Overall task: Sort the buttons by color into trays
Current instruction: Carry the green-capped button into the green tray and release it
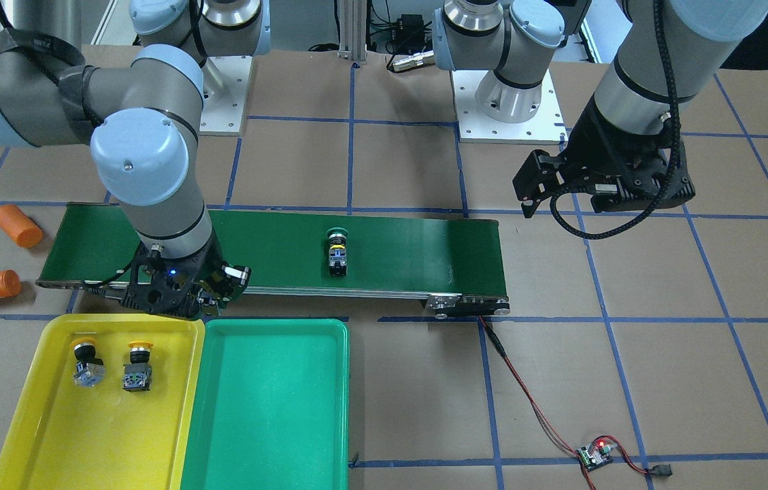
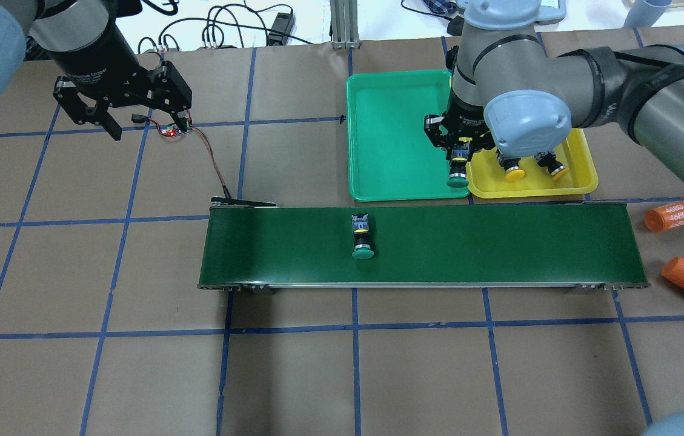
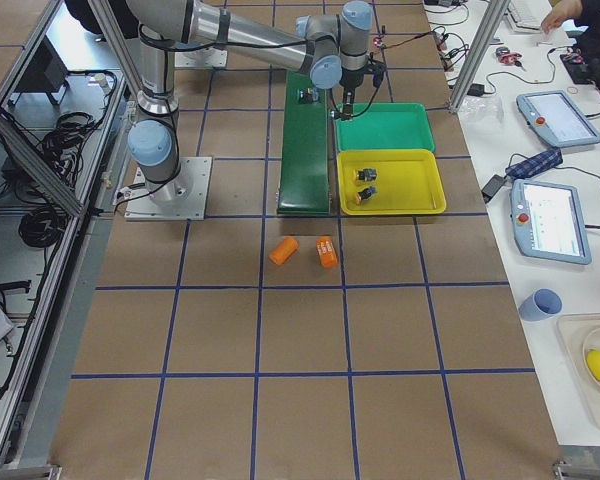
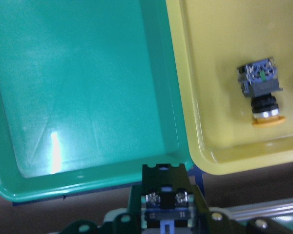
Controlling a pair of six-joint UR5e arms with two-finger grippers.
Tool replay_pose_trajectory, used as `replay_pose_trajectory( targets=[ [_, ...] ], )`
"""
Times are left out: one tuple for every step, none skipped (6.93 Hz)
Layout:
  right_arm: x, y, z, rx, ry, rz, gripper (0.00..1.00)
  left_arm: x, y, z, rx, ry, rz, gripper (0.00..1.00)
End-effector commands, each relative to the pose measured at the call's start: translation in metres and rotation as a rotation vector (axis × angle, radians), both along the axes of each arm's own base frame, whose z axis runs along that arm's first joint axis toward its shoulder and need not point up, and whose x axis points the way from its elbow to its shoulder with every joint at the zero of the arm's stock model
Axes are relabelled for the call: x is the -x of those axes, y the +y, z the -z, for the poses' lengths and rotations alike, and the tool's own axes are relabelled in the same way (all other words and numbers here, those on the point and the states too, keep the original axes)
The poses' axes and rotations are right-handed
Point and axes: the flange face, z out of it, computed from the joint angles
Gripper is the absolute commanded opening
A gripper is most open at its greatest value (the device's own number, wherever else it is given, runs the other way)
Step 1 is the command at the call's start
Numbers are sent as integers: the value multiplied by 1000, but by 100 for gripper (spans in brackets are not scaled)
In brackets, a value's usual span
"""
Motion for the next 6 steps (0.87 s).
replay_pose_trajectory(
  targets=[
    [-8, -45, 46, 71, -7, -14, 0, 0, 1, 2, 0, -2, 1, 100],
    [-8, -49, 64, 57, -5, -32, 0, -1, 1, 2, 0, -3, 1, 100],
    [-8, -50, 82, 32, 1, -85, 0, -1, 1, 0, 0, -5, 1, 100],
    [-9, -54, 89, 46, -1, -83, 0, -1, 1, -1, 3, -5, 1, 100],
    [-9, -56, 93, 59, -4, -77, 37, -1, 1, -2, 1, -5, 1, 100],
    [-9, -58, 92, 94, -5, -78, 99, -1, 1, -2, 3, -5, 3, 100]
  ],
)
